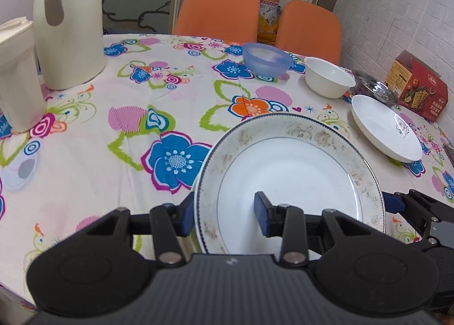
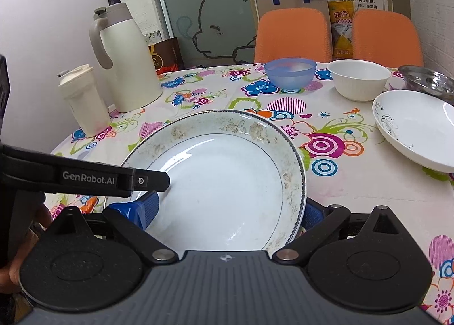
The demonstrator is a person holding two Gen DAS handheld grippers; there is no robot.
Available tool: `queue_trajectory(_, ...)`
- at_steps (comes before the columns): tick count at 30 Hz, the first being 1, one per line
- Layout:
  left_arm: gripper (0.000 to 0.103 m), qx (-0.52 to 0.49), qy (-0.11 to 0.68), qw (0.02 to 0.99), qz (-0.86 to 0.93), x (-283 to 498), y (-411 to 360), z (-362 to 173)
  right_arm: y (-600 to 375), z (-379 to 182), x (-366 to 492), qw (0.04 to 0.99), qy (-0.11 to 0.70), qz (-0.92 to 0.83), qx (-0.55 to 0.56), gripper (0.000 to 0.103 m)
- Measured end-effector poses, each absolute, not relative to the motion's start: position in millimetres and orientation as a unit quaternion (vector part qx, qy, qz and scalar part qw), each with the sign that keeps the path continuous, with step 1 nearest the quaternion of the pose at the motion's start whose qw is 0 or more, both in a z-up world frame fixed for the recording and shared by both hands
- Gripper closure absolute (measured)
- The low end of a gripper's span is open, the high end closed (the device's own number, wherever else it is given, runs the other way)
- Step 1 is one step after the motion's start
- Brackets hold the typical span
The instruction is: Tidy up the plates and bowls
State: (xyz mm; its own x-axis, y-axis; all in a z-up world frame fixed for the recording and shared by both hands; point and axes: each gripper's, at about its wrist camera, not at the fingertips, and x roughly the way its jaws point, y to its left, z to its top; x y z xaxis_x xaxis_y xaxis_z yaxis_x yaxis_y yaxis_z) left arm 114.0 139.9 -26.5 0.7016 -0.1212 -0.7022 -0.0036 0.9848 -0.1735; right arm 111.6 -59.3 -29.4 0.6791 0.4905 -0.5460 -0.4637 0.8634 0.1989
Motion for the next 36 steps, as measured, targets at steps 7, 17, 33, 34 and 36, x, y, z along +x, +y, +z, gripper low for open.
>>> queue_trajectory(7, 0.043, -0.089, 0.373, 0.923, -0.042, 112, 145, -14, -65, -25, 113, 0.918, 0.297, 0.258, 0.048, 0.016)
queue_trajectory(17, 0.041, -0.056, 0.338, 0.939, -0.027, 109, 137, 6, -74, -2, 103, 0.941, 0.246, 0.232, 0.011, 0.015)
queue_trajectory(33, 0.037, -0.031, 0.331, 0.943, -0.032, 122, 76, 16, -178, -11, 119, 0.95, 0.28, 0.094, 0.099, 0.015)
queue_trajectory(34, 0.037, -0.026, 0.329, 0.943, -0.033, 124, 69, 17, -184, -12, 119, 0.95, 0.284, 0.081, 0.104, 0.015)
queue_trajectory(36, 0.037, -0.018, 0.328, 0.944, -0.034, 128, 56, 18, -197, -13, 121, 0.945, 0.294, 0.068, 0.125, 0.015)
